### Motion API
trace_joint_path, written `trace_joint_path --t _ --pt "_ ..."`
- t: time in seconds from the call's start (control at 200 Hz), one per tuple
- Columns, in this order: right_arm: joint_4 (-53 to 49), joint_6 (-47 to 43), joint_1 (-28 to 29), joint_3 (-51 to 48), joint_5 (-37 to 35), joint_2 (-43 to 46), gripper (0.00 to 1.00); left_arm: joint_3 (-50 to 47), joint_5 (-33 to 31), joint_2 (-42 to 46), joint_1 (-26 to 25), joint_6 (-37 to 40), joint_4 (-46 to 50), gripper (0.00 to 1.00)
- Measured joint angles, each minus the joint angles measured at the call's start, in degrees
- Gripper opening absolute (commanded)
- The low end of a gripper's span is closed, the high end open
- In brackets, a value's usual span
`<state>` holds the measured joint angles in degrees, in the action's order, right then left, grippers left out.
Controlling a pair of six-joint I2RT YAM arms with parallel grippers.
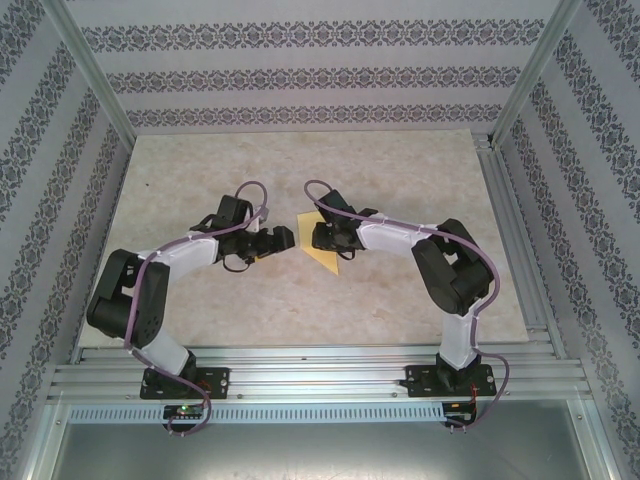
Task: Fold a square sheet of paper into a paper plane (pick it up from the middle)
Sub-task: Fold the wing for the fifth time at the center of the table.
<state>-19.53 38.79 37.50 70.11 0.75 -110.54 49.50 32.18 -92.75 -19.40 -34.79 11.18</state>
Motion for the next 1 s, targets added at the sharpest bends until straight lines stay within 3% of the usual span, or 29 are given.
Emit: trace_joint_path --t 0.3,0.614,0.999 --pt "13.4 4.8 -4.5 -8.3 8.6 0.5 0.35 4.4 3.5 -6.9 -3.6 -1.6 -4.2 0.78" --pt "20.6 7.3 -6.2 -12.0 13.0 1.0 0.35 7.1 2.2 -11.0 -5.2 -5.0 -5.8 0.62" --pt "24.3 8.1 -6.8 -14.2 14.5 1.4 0.34 8.6 -1.1 -13.9 -5.6 -9.6 -6.1 0.56"
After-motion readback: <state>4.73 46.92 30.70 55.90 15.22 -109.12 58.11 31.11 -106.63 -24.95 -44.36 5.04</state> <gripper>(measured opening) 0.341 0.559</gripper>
